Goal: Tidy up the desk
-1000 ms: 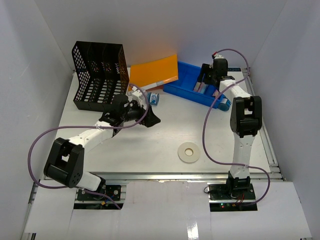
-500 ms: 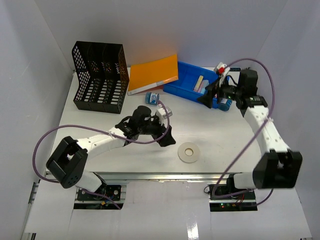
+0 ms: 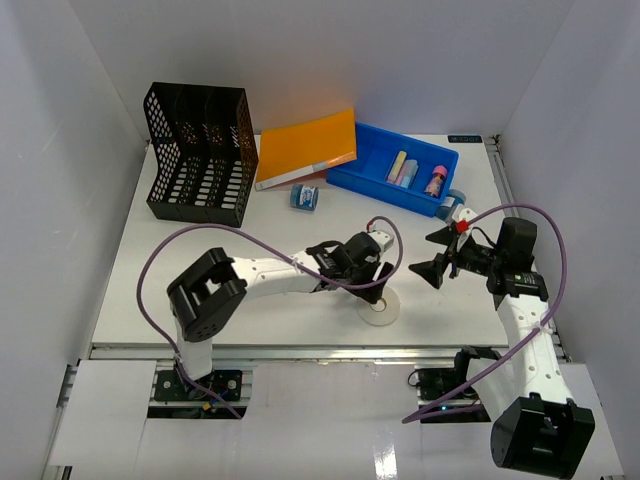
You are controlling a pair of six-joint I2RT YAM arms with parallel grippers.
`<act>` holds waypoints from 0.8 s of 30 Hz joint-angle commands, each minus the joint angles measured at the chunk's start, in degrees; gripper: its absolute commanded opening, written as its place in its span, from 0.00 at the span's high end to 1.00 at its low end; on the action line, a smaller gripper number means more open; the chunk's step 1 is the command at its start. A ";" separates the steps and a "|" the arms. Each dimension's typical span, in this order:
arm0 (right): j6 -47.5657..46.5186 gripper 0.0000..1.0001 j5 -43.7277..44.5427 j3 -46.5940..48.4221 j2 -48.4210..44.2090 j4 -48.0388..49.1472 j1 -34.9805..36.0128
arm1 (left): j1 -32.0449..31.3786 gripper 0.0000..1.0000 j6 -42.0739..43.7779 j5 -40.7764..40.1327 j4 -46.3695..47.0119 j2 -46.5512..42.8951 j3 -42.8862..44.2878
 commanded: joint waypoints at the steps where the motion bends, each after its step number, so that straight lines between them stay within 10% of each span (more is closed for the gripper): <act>1: 1.43 0.06 -1.50 1.15 -0.26 2.97 -1.18 | -2.19 0.18 -2.38 -9.28 -11.21 5.41 9.62; 13: 2.44 0.06 -0.49 1.63 0.18 2.97 -1.73 | -3.64 0.20 -0.89 -10.91 -16.54 10.07 14.97; 24: 2.57 0.06 -0.36 1.42 1.10 3.15 -2.83 | -3.77 0.45 0.88 -6.85 -15.97 11.02 11.11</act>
